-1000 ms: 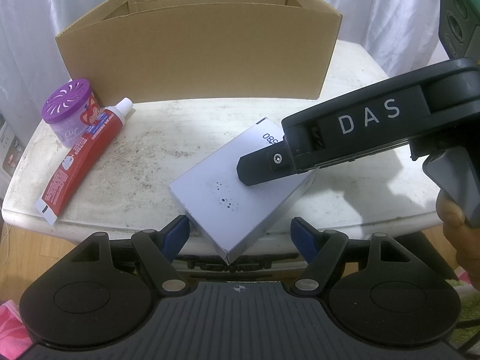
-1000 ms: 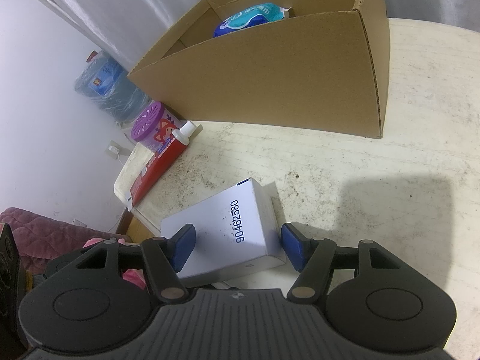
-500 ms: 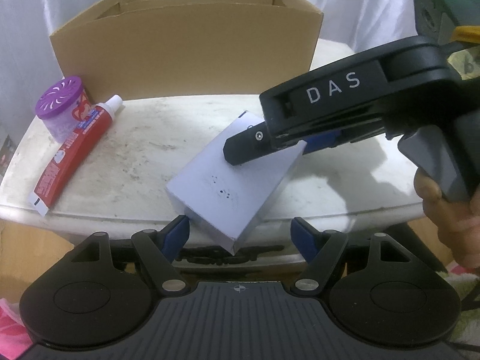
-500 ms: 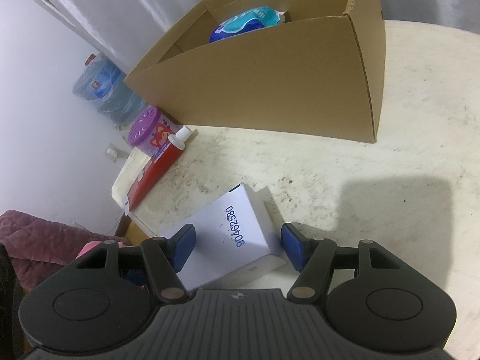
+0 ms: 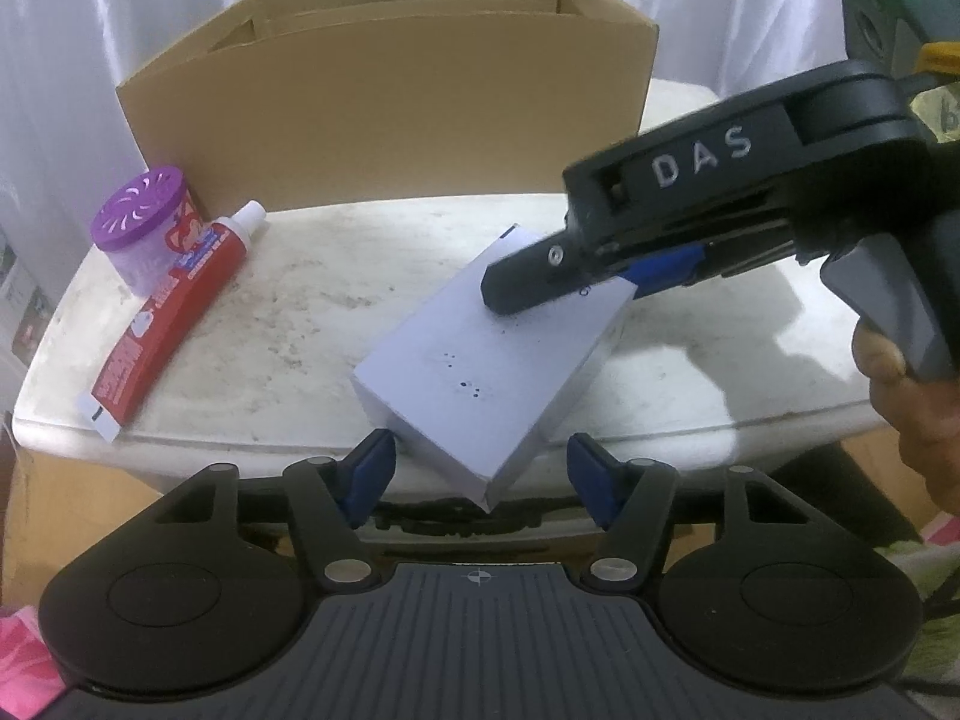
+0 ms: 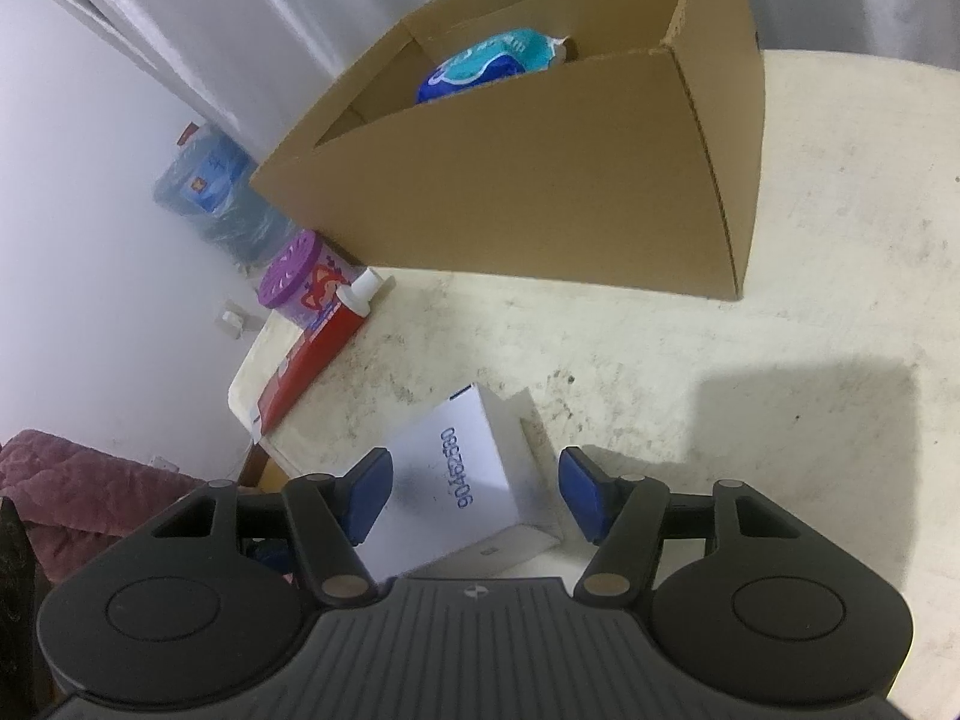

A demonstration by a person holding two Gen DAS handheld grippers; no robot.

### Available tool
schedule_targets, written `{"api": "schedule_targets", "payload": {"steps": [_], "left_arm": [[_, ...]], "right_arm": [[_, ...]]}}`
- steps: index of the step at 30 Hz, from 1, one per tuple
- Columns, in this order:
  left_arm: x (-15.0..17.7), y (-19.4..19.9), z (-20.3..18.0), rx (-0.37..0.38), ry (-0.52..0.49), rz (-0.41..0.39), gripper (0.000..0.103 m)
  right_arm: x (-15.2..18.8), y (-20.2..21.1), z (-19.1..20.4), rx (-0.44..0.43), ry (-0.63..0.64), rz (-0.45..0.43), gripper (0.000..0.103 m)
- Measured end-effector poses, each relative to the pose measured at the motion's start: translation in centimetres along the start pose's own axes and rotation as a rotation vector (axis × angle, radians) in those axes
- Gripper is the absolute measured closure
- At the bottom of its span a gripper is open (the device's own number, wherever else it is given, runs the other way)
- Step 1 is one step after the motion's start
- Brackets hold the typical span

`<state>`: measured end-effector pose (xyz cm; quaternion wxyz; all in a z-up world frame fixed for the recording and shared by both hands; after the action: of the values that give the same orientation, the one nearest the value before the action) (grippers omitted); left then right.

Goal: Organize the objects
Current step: 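Lift the white box off the table with both grippers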

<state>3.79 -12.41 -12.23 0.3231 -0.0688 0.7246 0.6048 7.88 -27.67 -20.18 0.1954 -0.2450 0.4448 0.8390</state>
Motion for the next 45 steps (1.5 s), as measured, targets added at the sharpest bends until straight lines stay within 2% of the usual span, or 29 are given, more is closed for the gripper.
{"api": "schedule_targets", "payload": {"steps": [16,45], "left_arm": [[-0.7,-0.6,1.0,-0.027,0.05,0.015,0.04],[-2.0,1.2,0.8,-0.022,0.054,-0.045,0.04]], "right_arm": [[0.4,0.0,1.0,0.024,0.031,-0.015,0.041],[-0.4,2.4,2.2,0.047,0.06,-0.08,0.041]]}}
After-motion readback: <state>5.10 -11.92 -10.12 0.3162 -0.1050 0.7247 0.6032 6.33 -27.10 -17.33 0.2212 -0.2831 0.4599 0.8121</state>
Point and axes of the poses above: each gripper's, at about its wrist camera, not at the fingertips, and y roughly against the way its jaws point, z to its left, x to its underside, the point moved 2 cm from there along -y, roughly the way its jaws point, and after that the axes turned 7 degrees about y, right-handed, at the moved point
